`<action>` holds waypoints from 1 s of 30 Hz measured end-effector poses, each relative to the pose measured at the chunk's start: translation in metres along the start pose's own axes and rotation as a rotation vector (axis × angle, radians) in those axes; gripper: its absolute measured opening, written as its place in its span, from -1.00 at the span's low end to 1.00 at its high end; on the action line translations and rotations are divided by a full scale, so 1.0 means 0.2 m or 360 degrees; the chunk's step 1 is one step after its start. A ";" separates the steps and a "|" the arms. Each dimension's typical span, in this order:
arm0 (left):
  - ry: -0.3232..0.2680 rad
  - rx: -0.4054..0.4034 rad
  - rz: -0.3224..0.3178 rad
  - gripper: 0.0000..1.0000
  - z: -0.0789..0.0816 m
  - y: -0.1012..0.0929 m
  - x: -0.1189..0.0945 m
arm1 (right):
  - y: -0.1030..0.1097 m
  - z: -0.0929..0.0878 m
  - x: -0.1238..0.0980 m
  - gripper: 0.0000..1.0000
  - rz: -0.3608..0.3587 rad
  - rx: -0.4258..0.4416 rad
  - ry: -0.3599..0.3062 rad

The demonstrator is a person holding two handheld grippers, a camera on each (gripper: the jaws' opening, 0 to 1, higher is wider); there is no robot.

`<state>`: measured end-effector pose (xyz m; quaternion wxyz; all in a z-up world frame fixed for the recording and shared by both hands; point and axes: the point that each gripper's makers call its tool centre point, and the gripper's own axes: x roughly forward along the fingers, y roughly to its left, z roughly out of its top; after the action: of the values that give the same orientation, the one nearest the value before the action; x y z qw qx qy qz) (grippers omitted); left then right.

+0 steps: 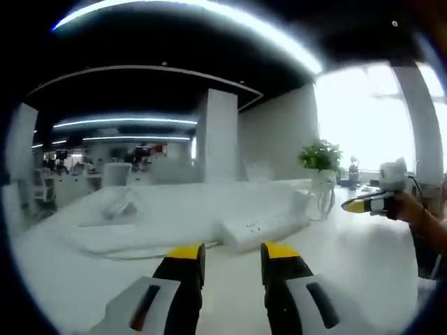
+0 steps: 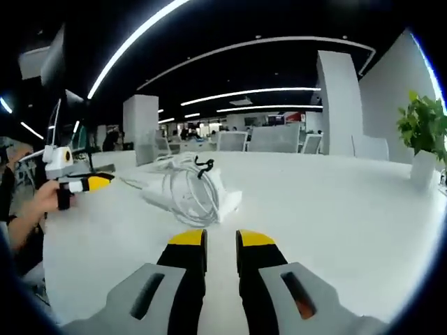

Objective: Straighten the power strip on the desk, plug the charger into it

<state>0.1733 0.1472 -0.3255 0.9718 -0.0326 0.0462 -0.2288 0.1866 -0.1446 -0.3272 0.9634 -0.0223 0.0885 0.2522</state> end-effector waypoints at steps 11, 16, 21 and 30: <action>-0.0029 0.0134 0.0178 -0.33 0.03 -0.24 -0.36 | 0.16 -0.05 -0.27 -0.69 -0.0043 0.0076 0.0010; -0.0055 0.0087 0.0261 -0.27 0.01 -0.30 -0.50 | 0.23 -0.06 -0.36 -0.69 -0.0041 0.0037 -0.0003; -0.0075 0.0107 0.0350 -0.24 0.00 -0.33 -0.61 | 0.34 -0.06 -0.45 -0.67 0.0010 -0.0002 -0.0031; -0.0012 0.0174 0.0413 -0.22 -0.05 -0.42 -0.73 | 0.47 -0.10 -0.57 -0.67 0.0066 -0.0068 -0.0032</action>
<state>0.0055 0.1359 -0.3175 0.9937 0.0258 0.0337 -0.1034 0.0400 -0.1199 -0.3251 0.9581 -0.0384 0.0738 0.2741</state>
